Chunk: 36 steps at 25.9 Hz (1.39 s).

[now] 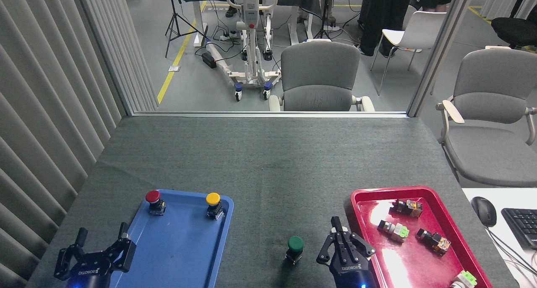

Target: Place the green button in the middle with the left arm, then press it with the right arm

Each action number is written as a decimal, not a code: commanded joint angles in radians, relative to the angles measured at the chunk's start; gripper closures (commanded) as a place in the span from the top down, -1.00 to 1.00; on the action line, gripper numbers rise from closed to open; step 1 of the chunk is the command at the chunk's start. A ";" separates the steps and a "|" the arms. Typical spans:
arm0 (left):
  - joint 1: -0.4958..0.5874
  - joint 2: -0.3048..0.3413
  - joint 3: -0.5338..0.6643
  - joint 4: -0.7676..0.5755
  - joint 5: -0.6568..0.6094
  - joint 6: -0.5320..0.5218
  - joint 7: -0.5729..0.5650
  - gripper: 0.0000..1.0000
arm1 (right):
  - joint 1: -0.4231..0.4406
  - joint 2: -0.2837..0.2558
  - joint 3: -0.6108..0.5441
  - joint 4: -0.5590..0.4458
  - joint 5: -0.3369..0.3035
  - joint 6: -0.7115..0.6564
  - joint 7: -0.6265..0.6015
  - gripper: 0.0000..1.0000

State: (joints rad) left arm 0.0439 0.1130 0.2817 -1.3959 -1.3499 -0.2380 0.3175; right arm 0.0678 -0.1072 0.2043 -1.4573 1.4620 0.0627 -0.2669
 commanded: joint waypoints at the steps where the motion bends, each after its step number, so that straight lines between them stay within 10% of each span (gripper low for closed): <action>1: 0.001 0.001 -0.001 -0.002 -0.002 -0.020 0.003 1.00 | 0.018 -0.003 -0.051 -0.012 -0.002 0.006 0.002 0.98; 36: 0.056 0.005 0.008 -0.014 0.003 -0.026 0.000 1.00 | 0.109 -0.026 -0.120 -0.063 -0.003 0.006 0.003 0.99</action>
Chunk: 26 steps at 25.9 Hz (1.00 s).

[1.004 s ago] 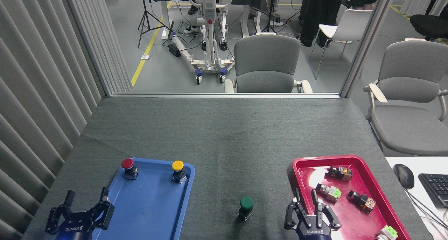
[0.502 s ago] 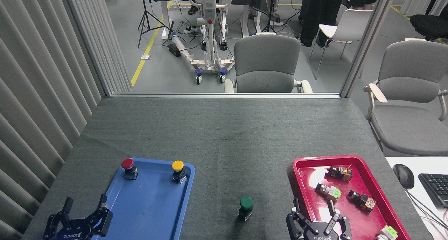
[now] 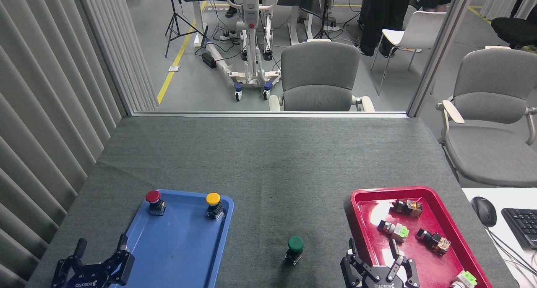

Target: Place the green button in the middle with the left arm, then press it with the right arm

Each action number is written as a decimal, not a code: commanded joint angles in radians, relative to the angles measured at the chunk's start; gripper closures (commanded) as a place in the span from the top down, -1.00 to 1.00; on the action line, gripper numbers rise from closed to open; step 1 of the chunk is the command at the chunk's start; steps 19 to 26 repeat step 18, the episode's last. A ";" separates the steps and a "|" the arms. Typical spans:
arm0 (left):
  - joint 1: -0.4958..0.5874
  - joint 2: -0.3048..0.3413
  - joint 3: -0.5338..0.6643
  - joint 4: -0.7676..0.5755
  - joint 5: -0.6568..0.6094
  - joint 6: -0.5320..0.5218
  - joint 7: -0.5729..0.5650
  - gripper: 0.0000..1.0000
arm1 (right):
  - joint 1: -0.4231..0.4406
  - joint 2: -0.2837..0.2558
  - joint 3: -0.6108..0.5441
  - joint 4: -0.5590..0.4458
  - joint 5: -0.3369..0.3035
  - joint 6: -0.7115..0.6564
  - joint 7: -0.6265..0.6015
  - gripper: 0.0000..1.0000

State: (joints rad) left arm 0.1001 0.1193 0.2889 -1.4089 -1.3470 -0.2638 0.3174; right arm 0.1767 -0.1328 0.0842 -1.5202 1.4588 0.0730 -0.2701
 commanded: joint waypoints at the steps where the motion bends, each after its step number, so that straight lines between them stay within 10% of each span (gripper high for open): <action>1: 0.000 0.000 0.001 -0.001 0.000 -0.002 0.000 1.00 | 0.000 -0.002 -0.001 0.000 0.000 -0.004 0.006 0.99; 26: -0.002 0.000 -0.008 -0.015 -0.001 -0.040 0.000 1.00 | 0.000 0.002 -0.018 0.002 0.000 -0.004 0.005 0.99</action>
